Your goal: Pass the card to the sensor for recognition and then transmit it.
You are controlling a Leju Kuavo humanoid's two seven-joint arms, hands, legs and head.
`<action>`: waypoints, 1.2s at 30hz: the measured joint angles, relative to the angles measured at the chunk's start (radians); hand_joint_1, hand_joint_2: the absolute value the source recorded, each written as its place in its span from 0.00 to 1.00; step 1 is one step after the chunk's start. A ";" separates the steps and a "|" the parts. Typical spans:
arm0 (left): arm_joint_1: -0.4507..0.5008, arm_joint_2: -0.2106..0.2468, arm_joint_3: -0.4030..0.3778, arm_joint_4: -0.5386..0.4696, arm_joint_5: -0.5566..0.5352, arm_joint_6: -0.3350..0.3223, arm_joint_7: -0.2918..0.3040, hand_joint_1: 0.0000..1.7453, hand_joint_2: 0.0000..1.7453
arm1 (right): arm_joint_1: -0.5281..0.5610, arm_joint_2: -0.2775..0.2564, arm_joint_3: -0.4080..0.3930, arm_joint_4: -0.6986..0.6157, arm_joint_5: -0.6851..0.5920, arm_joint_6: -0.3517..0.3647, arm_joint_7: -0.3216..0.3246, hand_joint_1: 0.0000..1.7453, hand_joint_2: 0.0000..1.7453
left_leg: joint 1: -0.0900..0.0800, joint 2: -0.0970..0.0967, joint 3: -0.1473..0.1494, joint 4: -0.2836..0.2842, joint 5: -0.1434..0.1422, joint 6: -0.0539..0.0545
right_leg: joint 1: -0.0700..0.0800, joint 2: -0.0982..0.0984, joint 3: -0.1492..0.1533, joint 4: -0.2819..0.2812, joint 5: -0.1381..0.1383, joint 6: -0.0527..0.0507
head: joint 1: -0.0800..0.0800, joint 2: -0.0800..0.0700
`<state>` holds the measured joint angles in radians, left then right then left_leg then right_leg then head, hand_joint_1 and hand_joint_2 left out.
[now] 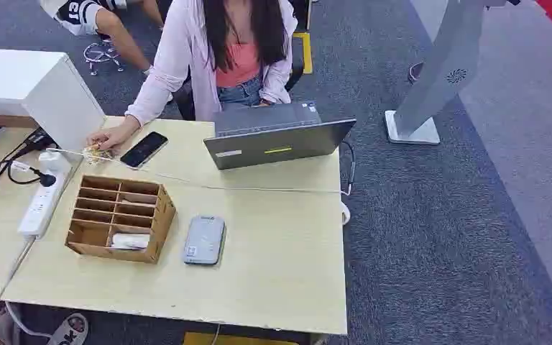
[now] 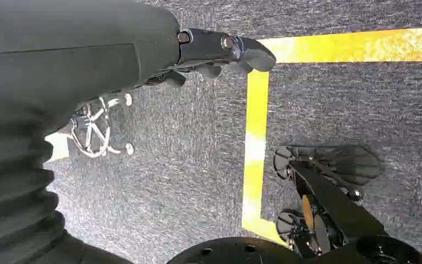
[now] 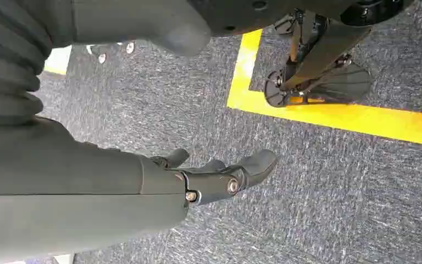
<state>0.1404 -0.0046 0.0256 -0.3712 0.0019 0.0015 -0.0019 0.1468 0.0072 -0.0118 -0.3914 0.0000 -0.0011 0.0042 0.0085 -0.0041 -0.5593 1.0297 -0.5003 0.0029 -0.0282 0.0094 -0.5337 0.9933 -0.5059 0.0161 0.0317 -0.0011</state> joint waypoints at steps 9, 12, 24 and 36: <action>-0.023 0.000 0.094 0.000 -0.023 -0.005 -0.051 0.00 1.00 | -0.036 0.002 -0.029 0.008 0.021 -0.006 -0.041 0.00 1.00 | 0.000 0.000 0.000 0.000 0.000 0.000 | 0.000 0.000 0.000 0.000 0.000 0.000 | 0.000 0.000; -0.041 0.000 0.169 0.000 -0.043 -0.018 -0.096 0.00 1.00 | -0.066 0.005 -0.048 0.017 0.035 -0.012 -0.074 0.00 1.00 | 0.000 0.000 0.000 0.000 0.001 0.001 | 0.000 0.000 0.000 0.000 0.000 0.000 | 0.000 0.000; -0.112 -0.002 0.485 0.025 -0.121 -0.075 -0.283 0.00 1.00 | -0.167 0.027 -0.140 0.061 0.095 -0.016 -0.213 0.00 1.00 | 0.000 0.000 0.000 0.000 0.001 0.001 | 0.000 0.000 0.000 0.001 0.001 0.000 | 0.000 0.000; -0.201 -0.010 0.854 0.071 -0.205 -0.208 -0.577 0.00 0.00 | -0.261 0.050 -0.251 0.135 0.203 -0.083 -0.358 0.00 1.00 | 0.000 0.000 0.000 0.000 0.002 0.001 | 0.000 0.000 0.000 0.001 0.001 0.000 | 0.000 0.000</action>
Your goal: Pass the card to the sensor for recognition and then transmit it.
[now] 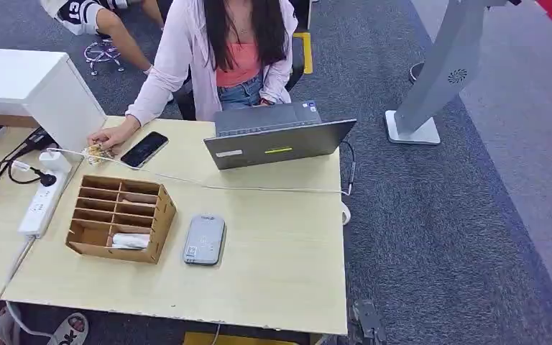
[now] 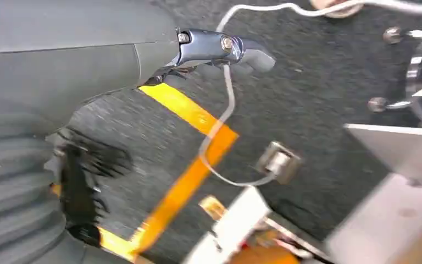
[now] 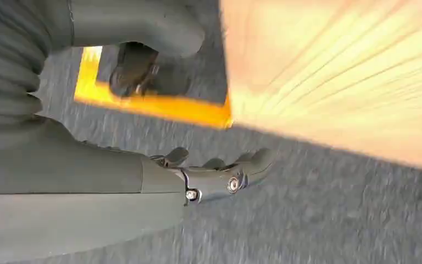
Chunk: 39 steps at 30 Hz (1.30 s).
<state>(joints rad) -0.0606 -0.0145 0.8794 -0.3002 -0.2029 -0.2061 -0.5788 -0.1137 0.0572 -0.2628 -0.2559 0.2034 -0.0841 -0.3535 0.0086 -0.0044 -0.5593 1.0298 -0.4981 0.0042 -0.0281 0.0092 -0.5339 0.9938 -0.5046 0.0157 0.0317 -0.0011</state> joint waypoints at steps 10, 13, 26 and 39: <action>-0.003 -0.033 0.054 -0.166 -0.006 -0.175 -0.124 0.00 1.00 | 0.094 -0.003 -0.013 0.062 0.110 -0.148 0.605 0.00 0.00 | 0.000 0.000 -0.002 0.000 -0.001 0.000 | 0.000 0.000 -0.001 0.000 -0.001 0.001 | 0.000 0.000; 0.025 -0.107 0.045 -0.383 -0.010 -0.209 -0.091 0.00 1.00 | 0.107 0.003 0.002 0.071 0.145 -0.114 0.797 0.00 0.00 | 0.000 0.000 -0.001 0.000 -0.001 0.000 | 0.000 0.000 -0.001 0.000 -0.001 0.001 | -0.001 0.000; 0.290 -0.305 -0.297 -1.369 0.097 -0.106 -0.048 0.00 1.00 | 0.114 0.066 0.003 0.075 0.156 -0.095 0.872 0.00 1.00 | 0.001 0.000 -0.001 0.000 -0.001 0.000 | 0.001 -0.001 -0.001 0.000 -0.001 0.001 | 0.000 0.000; 0.332 -0.107 -0.611 -1.749 0.030 0.271 -0.083 0.00 1.00 | 0.103 0.075 0.003 0.075 0.187 -0.062 0.800 0.00 1.00 | 0.002 -0.001 0.000 0.000 0.000 -0.001 | 0.002 -0.001 0.000 0.000 0.000 0.000 | -0.001 0.000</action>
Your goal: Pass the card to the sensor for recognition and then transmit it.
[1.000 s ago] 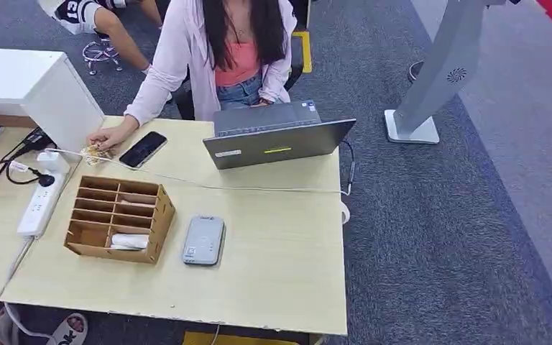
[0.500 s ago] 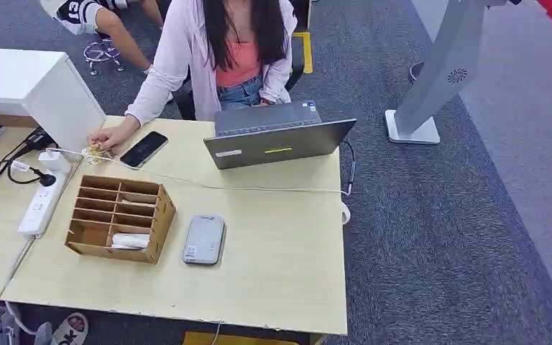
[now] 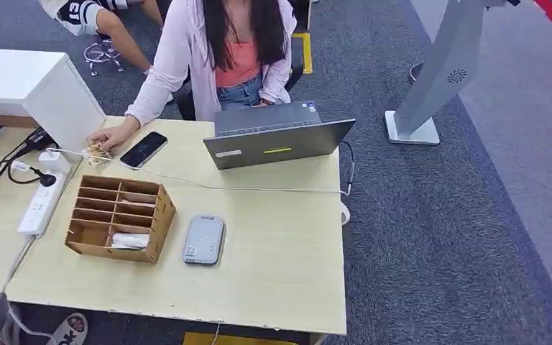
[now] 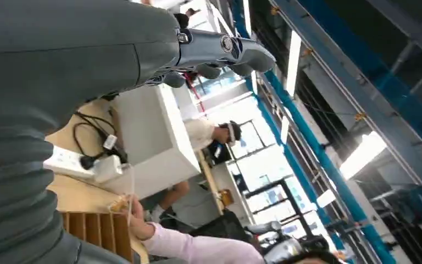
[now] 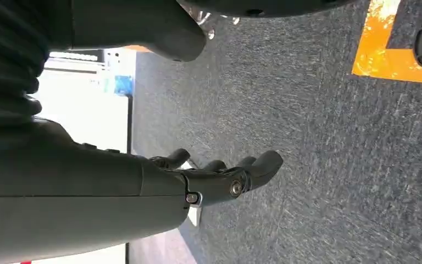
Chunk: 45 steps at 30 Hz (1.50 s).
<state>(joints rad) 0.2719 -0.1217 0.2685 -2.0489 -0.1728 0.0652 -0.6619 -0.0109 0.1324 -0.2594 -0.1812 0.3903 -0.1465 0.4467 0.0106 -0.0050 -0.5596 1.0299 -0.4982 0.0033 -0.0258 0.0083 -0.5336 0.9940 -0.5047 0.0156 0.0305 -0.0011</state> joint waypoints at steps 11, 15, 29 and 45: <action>-0.325 0.232 -0.074 0.215 -0.597 0.309 0.319 0.00 1.00 | -0.012 -0.011 0.023 0.000 0.090 0.056 -0.074 0.00 0.00 | 0.001 -0.013 -0.002 0.000 0.008 -0.002 | 0.000 -0.013 -0.004 0.000 0.001 -0.002 | 0.003 0.000; -0.819 0.388 -0.218 0.778 -1.101 0.359 0.541 0.00 1.00 | -0.037 -0.024 0.049 -0.001 0.147 0.091 -0.108 0.00 0.00 | 0.003 -0.013 -0.010 0.000 0.020 -0.006 | 0.003 -0.013 -0.013 0.003 0.013 -0.006 | -0.002 0.000; -1.341 0.404 -0.476 1.505 -1.260 0.318 0.679 0.00 1.00 | -0.035 -0.040 0.076 -0.001 0.192 0.124 -0.110 0.00 0.00 | 0.002 0.008 -0.020 0.001 0.021 -0.006 | 0.002 0.010 -0.026 0.002 0.024 -0.005 | 0.000 0.000; -1.359 0.397 -0.492 1.572 -1.249 0.324 0.673 0.00 1.00 | -0.034 -0.043 0.076 -0.001 0.196 0.126 -0.109 0.00 0.00 | 0.002 0.008 -0.021 0.000 0.022 -0.006 | 0.002 0.010 -0.026 0.003 0.024 -0.005 | 0.000 0.000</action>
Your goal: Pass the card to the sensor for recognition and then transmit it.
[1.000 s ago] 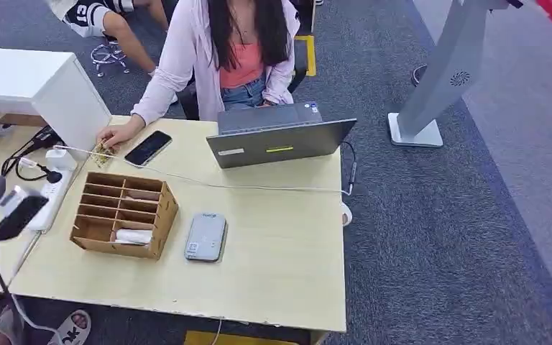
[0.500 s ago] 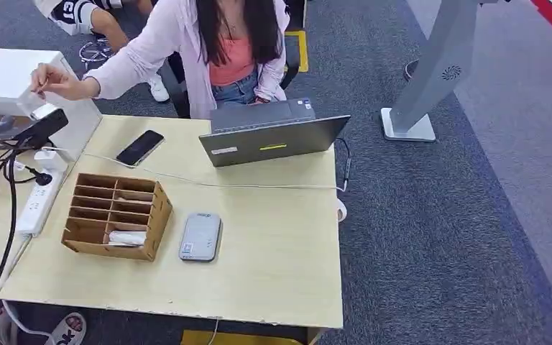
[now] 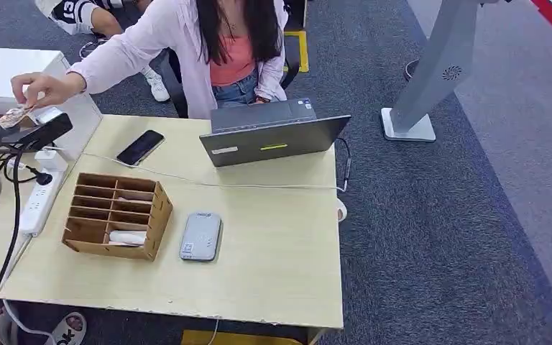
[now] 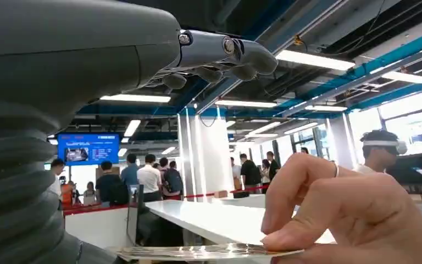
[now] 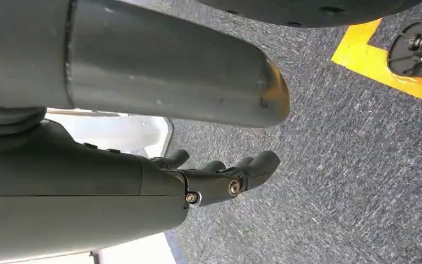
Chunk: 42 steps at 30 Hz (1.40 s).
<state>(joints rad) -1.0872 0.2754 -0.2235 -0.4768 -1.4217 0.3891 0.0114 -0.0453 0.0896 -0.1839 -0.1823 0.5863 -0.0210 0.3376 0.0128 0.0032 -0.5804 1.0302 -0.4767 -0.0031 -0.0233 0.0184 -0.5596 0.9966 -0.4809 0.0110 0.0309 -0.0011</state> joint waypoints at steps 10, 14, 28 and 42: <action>0.002 0.000 0.000 0.002 0.010 0.024 -0.012 0.00 1.00 | 0.000 0.000 0.000 0.000 0.008 0.001 -0.006 0.00 0.00 | 0.000 0.000 0.000 0.000 0.000 0.000 | 0.000 0.000 0.000 0.000 0.000 0.000 | 0.000 0.000; 0.002 0.000 0.000 0.002 0.010 0.024 -0.012 0.00 1.00 | 0.000 0.000 0.000 0.000 0.008 0.001 -0.006 0.00 0.00 | 0.000 0.000 0.000 0.000 0.000 0.000 | 0.000 0.000 0.000 0.000 0.000 0.000 | 0.000 0.000; 0.015 0.000 0.000 0.002 0.037 0.041 -0.046 1.00 1.00 | 0.000 0.000 -0.001 0.000 0.019 0.002 -0.023 0.00 0.00 | 0.000 -0.001 -0.001 0.000 0.000 0.000 | 0.000 -0.001 0.000 0.000 0.000 0.000 | 0.000 0.000; 0.050 -0.004 0.000 0.002 0.064 0.081 -0.085 1.00 1.00 | 0.000 0.000 -0.003 0.000 0.037 0.003 -0.027 0.00 0.00 | 0.000 -0.001 -0.001 0.000 0.000 0.000 | 0.000 -0.001 0.000 0.000 0.000 0.000 | 0.000 0.000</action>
<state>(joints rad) -1.0375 0.2712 -0.2235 -0.4749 -1.3577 0.4700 -0.0740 -0.0452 0.0896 -0.1869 -0.1823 0.6230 -0.0183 0.3101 0.0128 0.0020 -0.5810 1.0302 -0.4767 -0.0031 -0.0233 0.0171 -0.5597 0.9966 -0.4810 0.0110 0.0309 -0.0011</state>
